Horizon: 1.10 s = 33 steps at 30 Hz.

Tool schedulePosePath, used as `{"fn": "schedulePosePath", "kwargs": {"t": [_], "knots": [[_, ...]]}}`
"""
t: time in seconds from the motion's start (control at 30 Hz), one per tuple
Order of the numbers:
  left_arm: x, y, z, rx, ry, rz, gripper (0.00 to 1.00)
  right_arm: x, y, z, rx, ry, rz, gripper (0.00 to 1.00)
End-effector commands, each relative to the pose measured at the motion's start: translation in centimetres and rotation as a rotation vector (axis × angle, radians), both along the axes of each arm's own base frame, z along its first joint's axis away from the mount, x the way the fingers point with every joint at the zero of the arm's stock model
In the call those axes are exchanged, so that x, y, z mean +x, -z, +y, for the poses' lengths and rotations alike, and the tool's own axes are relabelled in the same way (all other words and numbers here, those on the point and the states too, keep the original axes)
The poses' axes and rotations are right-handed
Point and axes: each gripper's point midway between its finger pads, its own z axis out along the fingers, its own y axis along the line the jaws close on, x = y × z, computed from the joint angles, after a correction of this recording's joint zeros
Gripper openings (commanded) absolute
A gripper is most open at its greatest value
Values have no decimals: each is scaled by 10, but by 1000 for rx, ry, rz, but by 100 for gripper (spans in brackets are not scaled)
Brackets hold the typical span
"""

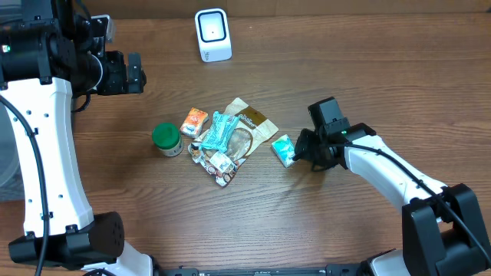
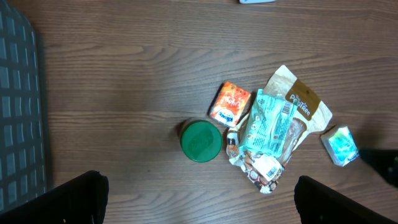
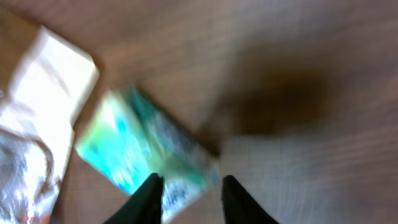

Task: Scan the item barcode
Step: 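Reach the right gripper to the tissue pack and grasp it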

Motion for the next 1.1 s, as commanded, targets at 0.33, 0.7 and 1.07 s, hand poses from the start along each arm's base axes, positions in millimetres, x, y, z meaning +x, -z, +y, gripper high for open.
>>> {"fn": "schedulePosePath", "kwargs": {"t": [0.33,0.7,1.07], "knots": [[1,-2,1,16,17,-9,99,44,-48,49,175,-159,-204,20],[1,-2,1,16,17,-9,99,-40,10,60,142,-143,156,4],[1,-2,1,16,18,-9,100,-5,31,-5,109,142,188,4]]}}
